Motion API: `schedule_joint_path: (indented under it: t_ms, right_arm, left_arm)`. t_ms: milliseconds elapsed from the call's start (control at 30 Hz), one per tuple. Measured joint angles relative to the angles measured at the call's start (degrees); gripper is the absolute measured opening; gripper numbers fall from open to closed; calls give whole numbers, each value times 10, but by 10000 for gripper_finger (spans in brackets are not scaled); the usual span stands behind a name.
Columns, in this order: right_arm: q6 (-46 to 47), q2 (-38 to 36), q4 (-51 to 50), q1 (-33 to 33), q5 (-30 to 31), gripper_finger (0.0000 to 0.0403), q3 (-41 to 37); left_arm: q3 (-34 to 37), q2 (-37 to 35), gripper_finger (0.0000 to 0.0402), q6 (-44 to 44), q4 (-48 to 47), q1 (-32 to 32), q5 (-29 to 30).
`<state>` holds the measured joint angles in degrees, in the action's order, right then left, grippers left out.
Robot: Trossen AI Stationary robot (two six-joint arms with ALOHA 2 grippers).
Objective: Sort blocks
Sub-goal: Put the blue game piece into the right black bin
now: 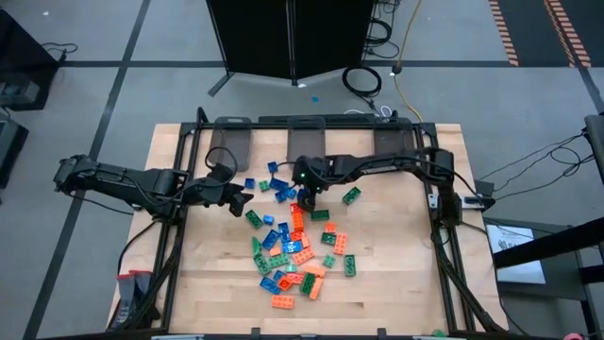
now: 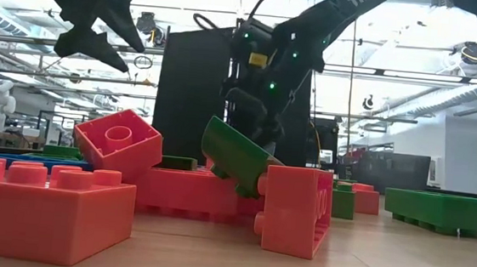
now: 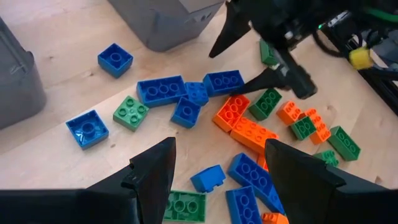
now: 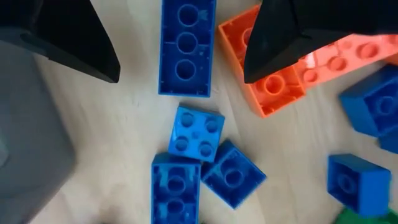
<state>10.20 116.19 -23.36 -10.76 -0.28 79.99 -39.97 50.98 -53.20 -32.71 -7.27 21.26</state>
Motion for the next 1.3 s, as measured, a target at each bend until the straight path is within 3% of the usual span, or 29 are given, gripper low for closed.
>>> schedule_joint_path:
  t_ms: [300, 467, 600, 767, 1000, 1167, 1300]
  right_arm:
    - [27, 35, 13, 0, 30, 338, 2]
    - [36, 37, -9, 3, 40, 313, 2]
    - [57, 38, -59, 10, 72, 249, 2]
    - [63, 38, -80, 15, 78, 119, 2]
    - [63, 12, -121, 23, 31, 117, 19]
    - [58, -51, -137, 34, -14, 117, 55]
    - [50, -107, -160, 42, 4, 117, 65]
  left_arm:
    - [0, 0, 248, 0, -10, 0, 0]
    - [0, 0, 248, -1, -9, 0, 0]
    - [0, 0, 248, 0, -9, 0, 0]
    - [0, 0, 248, 0, -9, 0, 0]
    - [0, 0, 248, -1, -9, 0, 0]
    - [0, 0, 248, -1, -9, 0, 0]
    - [0, 0, 248, -1, -9, 0, 0]
